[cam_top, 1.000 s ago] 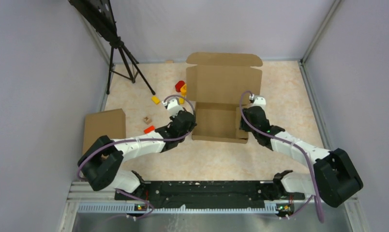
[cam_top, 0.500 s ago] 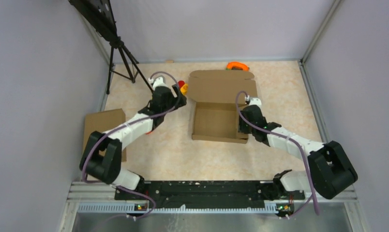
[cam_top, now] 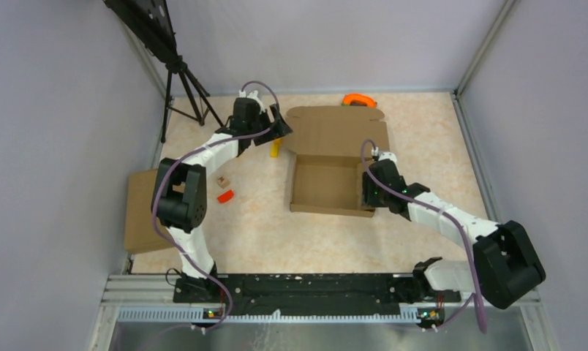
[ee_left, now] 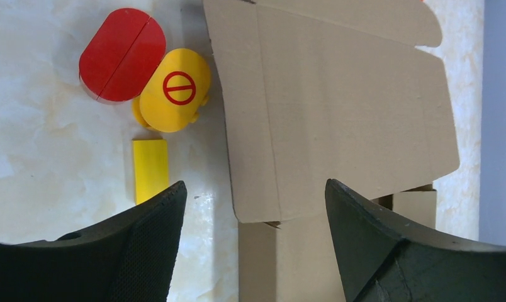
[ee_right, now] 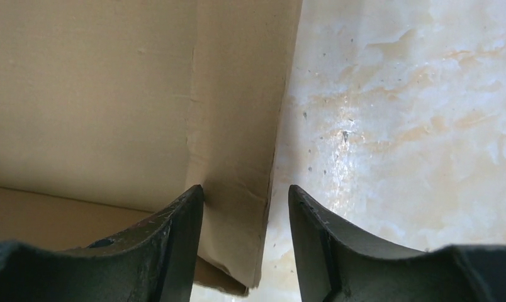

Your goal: Fold the paper box

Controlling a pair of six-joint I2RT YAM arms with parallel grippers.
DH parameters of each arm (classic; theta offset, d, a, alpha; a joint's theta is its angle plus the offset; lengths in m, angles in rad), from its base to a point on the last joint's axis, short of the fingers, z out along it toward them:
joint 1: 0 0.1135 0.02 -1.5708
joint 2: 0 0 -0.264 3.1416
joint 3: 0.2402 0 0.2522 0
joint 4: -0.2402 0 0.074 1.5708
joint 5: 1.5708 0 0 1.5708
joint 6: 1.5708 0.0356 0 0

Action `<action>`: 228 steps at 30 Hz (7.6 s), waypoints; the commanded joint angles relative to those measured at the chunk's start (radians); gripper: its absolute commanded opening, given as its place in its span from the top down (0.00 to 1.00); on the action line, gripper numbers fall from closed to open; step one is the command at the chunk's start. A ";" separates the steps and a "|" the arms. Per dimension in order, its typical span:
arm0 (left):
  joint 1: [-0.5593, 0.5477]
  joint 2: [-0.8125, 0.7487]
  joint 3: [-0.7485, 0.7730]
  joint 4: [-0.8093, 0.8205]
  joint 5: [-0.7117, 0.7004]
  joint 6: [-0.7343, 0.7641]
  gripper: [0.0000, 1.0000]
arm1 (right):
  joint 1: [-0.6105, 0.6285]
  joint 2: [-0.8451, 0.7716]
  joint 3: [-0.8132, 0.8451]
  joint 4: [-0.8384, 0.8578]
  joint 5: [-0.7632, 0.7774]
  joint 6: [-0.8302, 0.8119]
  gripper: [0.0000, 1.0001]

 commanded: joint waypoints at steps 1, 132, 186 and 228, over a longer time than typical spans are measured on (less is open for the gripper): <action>0.014 0.054 0.081 -0.002 0.079 0.032 0.19 | -0.007 -0.095 -0.014 -0.046 -0.026 0.035 0.48; -0.592 -0.462 -0.550 0.279 -1.155 -0.008 1.00 | 0.055 -0.078 0.012 0.046 0.182 0.031 0.62; -0.515 -0.521 -0.448 0.147 -1.014 0.157 1.00 | -0.402 0.143 -0.267 1.624 -0.608 -0.340 0.18; -0.501 -0.519 -0.452 0.138 -0.976 0.123 1.00 | -0.468 0.351 0.156 1.298 -1.082 -0.307 0.88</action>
